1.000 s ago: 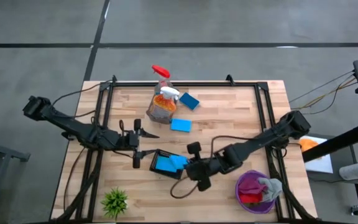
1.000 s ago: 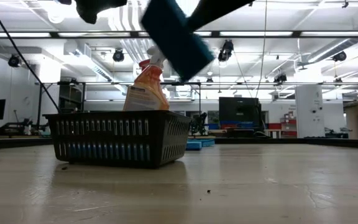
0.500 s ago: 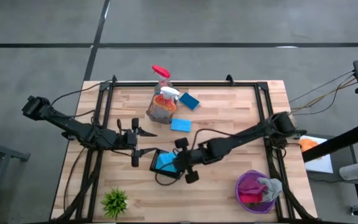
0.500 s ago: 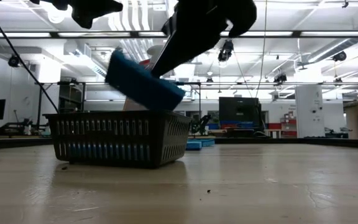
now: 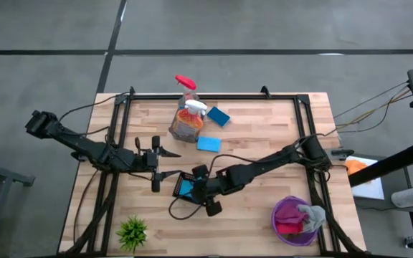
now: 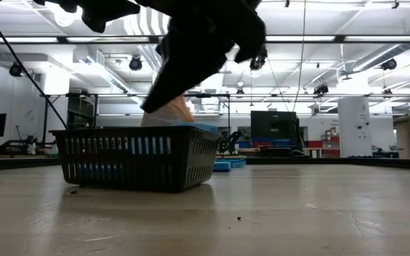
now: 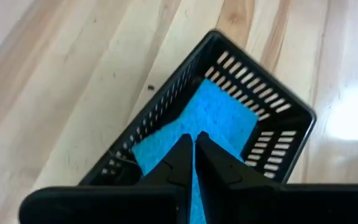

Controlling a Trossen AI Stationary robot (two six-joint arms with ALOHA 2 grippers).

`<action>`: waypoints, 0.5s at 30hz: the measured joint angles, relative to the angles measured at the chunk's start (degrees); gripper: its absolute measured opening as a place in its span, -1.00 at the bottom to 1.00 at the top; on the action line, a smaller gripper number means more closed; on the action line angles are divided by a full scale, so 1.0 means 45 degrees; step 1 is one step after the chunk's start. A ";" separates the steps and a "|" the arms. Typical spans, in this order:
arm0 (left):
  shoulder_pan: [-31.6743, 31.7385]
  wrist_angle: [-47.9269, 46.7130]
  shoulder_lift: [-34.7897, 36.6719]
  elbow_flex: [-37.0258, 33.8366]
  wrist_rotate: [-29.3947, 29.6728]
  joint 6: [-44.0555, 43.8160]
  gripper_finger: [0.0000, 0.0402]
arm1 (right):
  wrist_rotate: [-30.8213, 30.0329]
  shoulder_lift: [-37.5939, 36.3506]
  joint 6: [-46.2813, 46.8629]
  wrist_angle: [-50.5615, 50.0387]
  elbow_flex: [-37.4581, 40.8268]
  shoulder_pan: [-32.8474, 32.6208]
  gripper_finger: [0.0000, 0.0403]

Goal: Pick & Place Kitchen Items
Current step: Put the blue sponge into the black bin

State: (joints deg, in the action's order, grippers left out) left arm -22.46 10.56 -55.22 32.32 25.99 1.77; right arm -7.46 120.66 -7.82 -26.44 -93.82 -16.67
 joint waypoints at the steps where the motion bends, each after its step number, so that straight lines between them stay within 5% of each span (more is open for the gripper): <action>1: 0.0000 -0.0003 0.0000 0.0000 0.0001 0.0056 0.22 | 0.0000 0.0000 0.0047 0.0014 -0.0065 -0.0001 -0.91; 15: 0.0056 0.0698 0.0063 0.0005 0.0246 0.1903 0.22 | 0.0018 -0.1284 -0.0173 -0.1093 0.0196 -0.0321 -0.91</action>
State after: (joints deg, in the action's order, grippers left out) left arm -22.21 13.70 -54.94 32.34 27.09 10.33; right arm -7.38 114.88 -8.59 -31.36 -92.94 -18.11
